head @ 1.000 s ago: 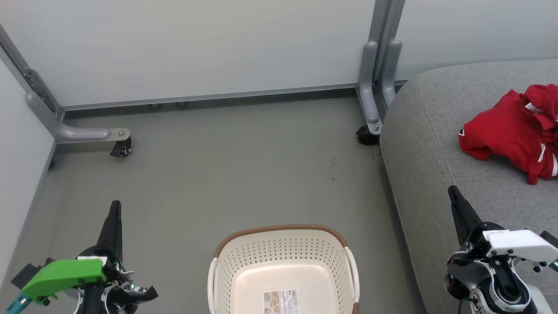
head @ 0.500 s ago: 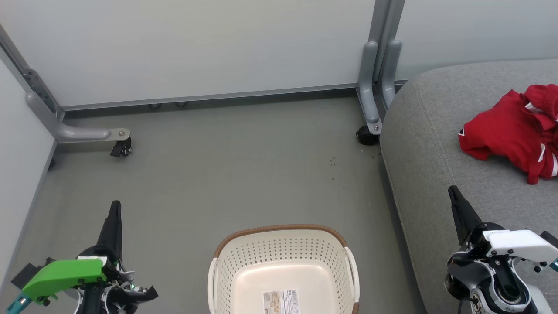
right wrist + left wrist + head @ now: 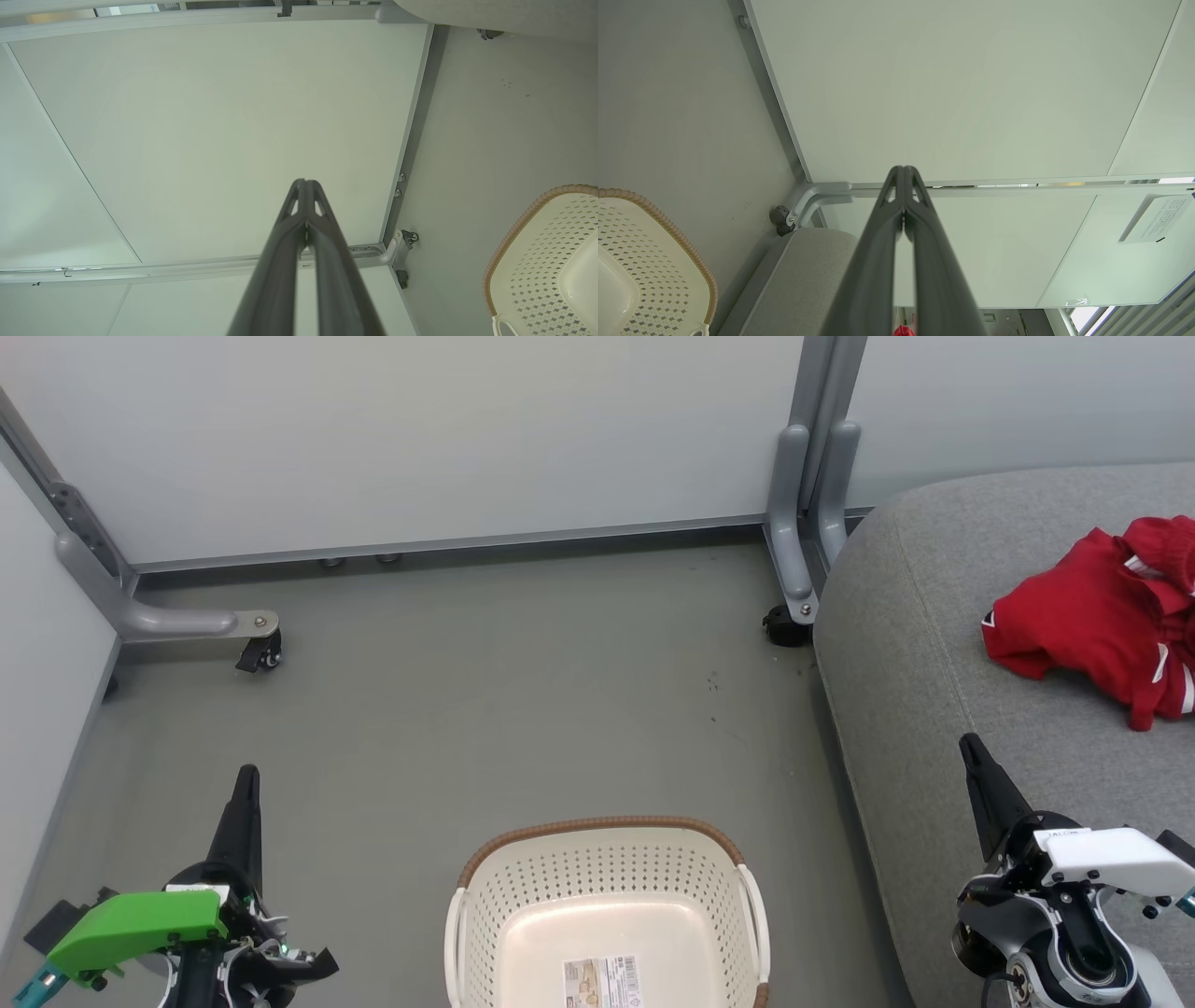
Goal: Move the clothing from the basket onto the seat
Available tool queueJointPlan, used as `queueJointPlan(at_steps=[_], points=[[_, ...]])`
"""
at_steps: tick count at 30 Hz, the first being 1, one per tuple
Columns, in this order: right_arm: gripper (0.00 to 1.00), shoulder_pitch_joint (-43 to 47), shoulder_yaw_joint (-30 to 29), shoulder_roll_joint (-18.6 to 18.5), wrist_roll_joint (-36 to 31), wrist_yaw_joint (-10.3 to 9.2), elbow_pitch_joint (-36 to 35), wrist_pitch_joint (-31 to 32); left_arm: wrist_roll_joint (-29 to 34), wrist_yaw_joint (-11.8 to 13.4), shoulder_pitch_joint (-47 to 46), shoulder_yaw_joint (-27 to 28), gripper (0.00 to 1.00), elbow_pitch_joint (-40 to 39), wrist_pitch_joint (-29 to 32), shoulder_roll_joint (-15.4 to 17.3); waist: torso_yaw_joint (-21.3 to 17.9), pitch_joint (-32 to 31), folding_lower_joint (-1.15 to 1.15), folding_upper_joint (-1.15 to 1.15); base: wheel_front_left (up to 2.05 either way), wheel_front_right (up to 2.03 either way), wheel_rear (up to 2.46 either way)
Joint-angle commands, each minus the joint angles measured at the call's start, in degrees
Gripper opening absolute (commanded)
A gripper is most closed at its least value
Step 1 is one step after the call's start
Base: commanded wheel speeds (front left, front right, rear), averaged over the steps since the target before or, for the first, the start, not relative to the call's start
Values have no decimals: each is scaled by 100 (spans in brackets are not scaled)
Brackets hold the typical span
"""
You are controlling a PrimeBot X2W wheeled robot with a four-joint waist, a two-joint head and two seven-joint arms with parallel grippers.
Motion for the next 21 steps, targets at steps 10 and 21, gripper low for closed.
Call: queueJointPlan(at_steps=[10, 21], points=[[0, -43, -38, 27, -42, 2, 13, 31, -27, -32, -68, 11, 0, -13, 18, 3, 0, 0, 0, 0, 0, 0, 0], [0, -45, -52, 36, -54, 2, 13, 48, -26, -32, -68, 11, 0, -13, 18, 3, 0, 0, 0, 0, 0, 0, 0]])
